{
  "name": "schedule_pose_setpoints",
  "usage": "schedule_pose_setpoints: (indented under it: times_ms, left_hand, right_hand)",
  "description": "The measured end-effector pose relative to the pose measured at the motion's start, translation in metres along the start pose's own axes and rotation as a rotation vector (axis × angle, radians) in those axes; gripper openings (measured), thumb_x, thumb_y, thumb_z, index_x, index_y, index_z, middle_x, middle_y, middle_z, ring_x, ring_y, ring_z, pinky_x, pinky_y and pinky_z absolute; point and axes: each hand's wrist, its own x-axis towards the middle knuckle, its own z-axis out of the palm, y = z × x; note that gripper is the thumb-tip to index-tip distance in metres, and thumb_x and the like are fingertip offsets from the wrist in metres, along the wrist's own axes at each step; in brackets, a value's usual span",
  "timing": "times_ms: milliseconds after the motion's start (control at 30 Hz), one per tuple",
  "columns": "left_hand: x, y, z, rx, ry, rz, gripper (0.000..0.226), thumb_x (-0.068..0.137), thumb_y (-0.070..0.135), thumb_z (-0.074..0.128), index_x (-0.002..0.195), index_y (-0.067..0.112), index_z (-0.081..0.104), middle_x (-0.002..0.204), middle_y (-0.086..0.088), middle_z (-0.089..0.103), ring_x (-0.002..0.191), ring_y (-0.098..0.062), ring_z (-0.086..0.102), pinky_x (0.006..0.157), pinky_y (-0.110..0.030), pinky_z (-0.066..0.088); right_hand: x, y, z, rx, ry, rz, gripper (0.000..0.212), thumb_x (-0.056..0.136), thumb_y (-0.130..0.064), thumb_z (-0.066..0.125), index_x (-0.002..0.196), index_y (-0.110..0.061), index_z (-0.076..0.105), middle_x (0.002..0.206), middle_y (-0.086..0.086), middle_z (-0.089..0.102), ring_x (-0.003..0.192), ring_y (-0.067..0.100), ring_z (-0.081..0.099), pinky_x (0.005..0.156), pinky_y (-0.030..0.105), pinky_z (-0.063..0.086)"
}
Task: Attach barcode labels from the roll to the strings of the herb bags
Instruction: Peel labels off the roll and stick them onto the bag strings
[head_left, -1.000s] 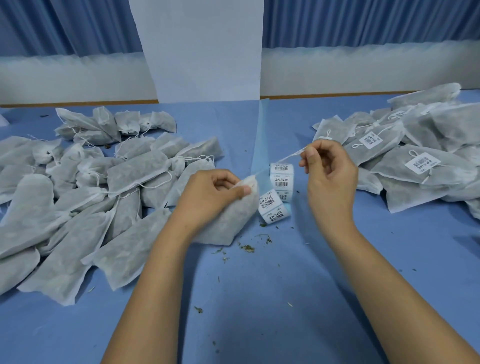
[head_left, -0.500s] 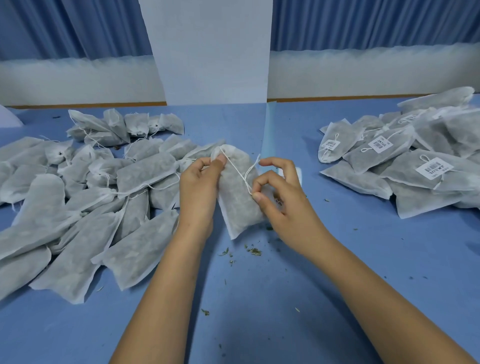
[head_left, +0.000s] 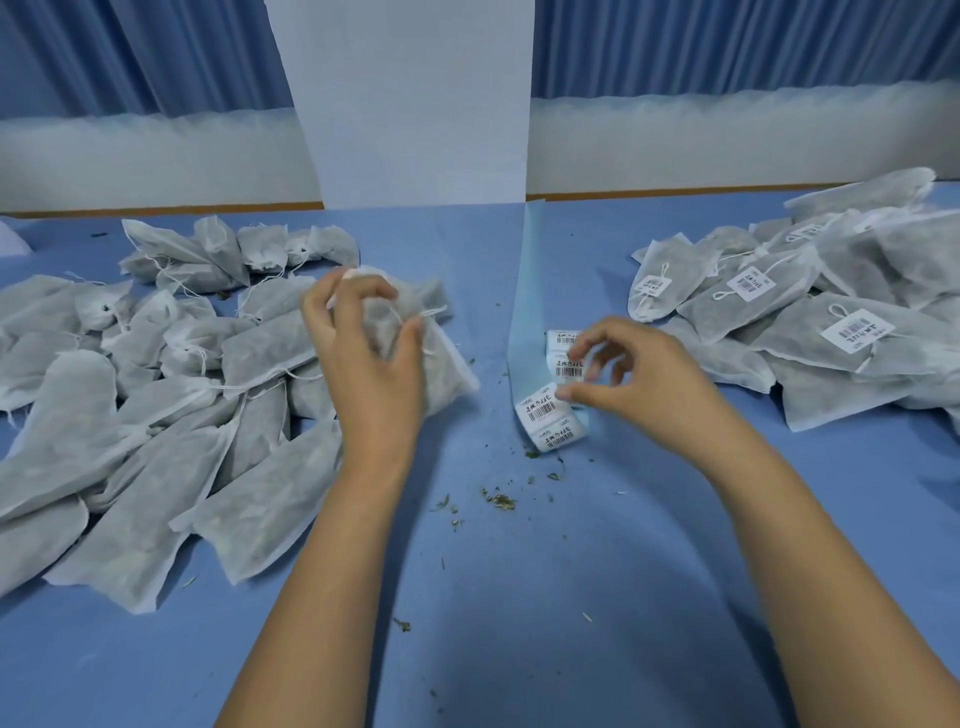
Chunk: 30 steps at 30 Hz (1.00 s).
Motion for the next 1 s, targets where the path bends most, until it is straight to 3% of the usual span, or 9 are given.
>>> schedule_pose_setpoints:
  times_ms: [133,233,333,400,500,633,733,933,1000]
  left_hand:
    - [-0.007,-0.005,0.009,0.069,-0.159,0.13,0.021,0.077,-0.011,0.061,0.076,0.008,0.071,0.119,-0.007,0.042,0.119,-0.017,0.043,0.101,-0.01,0.026]
    - [-0.02,-0.004,0.021,0.111,-0.413,0.258,0.017,0.08,-0.004,0.066,0.086,0.007,0.077,0.114,-0.014,0.052,0.113,-0.022,0.044,0.099,-0.014,0.03]
    - [-0.031,-0.005,0.03,0.179,-0.594,0.321,0.015,0.083,0.005,0.071,0.096,0.004,0.077,0.111,-0.016,0.06,0.111,-0.022,0.046,0.096,-0.02,0.034]
    - [-0.033,-0.005,0.031,0.187,-0.655,0.318,0.021,0.083,0.013,0.074,0.101,0.003,0.076,0.113,-0.013,0.06,0.114,-0.02,0.043,0.098,-0.014,0.032]
    - [-0.033,-0.005,0.031,0.189,-0.742,0.343,0.031,0.079,0.018,0.078,0.106,0.004,0.074,0.116,-0.009,0.059,0.116,-0.013,0.036,0.098,0.0,0.02]
    - [-0.033,-0.004,0.031,0.16,-0.688,0.332,0.016,0.082,0.012,0.075,0.096,0.005,0.077,0.108,-0.008,0.065,0.111,-0.018,0.046,0.094,-0.007,0.032]
    - [-0.034,-0.003,0.03,0.144,-0.679,0.312,0.01,0.082,0.01,0.074,0.091,0.005,0.078,0.105,-0.007,0.066,0.107,-0.023,0.052,0.09,-0.017,0.039]
    - [-0.035,-0.001,0.029,0.081,-0.65,0.153,0.005,0.083,0.007,0.073,0.085,0.008,0.078,0.1,0.002,0.061,0.107,-0.018,0.052,0.091,-0.01,0.036]
    - [-0.034,0.0,0.028,0.111,-0.55,0.114,0.007,0.084,0.005,0.071,0.082,0.007,0.077,0.096,0.006,0.056,0.103,-0.016,0.051,0.089,-0.003,0.03]
  right_hand:
    - [-0.001,0.011,0.005,-0.01,-0.246,0.202,0.026,0.068,-0.007,0.084,0.087,-0.013,0.067,0.077,-0.005,0.067,0.064,0.007,0.057,0.062,0.01,0.044]
    - [0.0,0.011,0.011,0.047,-0.211,0.204,0.015,0.074,0.002,0.076,0.079,-0.01,0.069,0.068,-0.002,0.065,0.06,0.003,0.057,0.067,0.018,0.046]
    - [0.0,0.012,0.012,0.183,-0.126,0.245,0.009,0.075,-0.001,0.077,0.082,-0.003,0.071,0.069,0.004,0.067,0.057,0.001,0.058,0.061,0.012,0.043]
    - [0.0,0.014,0.012,0.283,-0.084,0.271,0.011,0.076,-0.002,0.077,0.085,0.0,0.071,0.069,0.009,0.066,0.057,0.003,0.056,0.058,0.012,0.04]
    - [0.0,0.015,0.012,0.371,-0.035,0.302,0.011,0.076,-0.001,0.076,0.087,-0.001,0.072,0.074,0.011,0.071,0.057,0.002,0.059,0.06,0.011,0.046]
    - [0.001,0.014,0.015,0.372,-0.06,0.261,0.005,0.078,0.0,0.074,0.082,-0.003,0.073,0.069,0.005,0.07,0.056,-0.001,0.059,0.059,0.011,0.048]
    - [0.002,0.015,0.017,0.313,-0.084,0.233,0.005,0.079,0.0,0.073,0.084,0.0,0.073,0.075,0.011,0.07,0.061,0.004,0.059,0.062,0.016,0.046]
    - [0.002,0.015,0.016,0.289,-0.082,0.183,0.006,0.079,-0.001,0.073,0.083,-0.005,0.075,0.073,0.004,0.07,0.06,-0.003,0.058,0.063,0.012,0.045]
    - [0.003,0.015,0.016,0.267,-0.063,0.199,0.008,0.078,-0.003,0.075,0.082,-0.009,0.075,0.07,-0.003,0.069,0.056,-0.008,0.056,0.06,0.008,0.042]
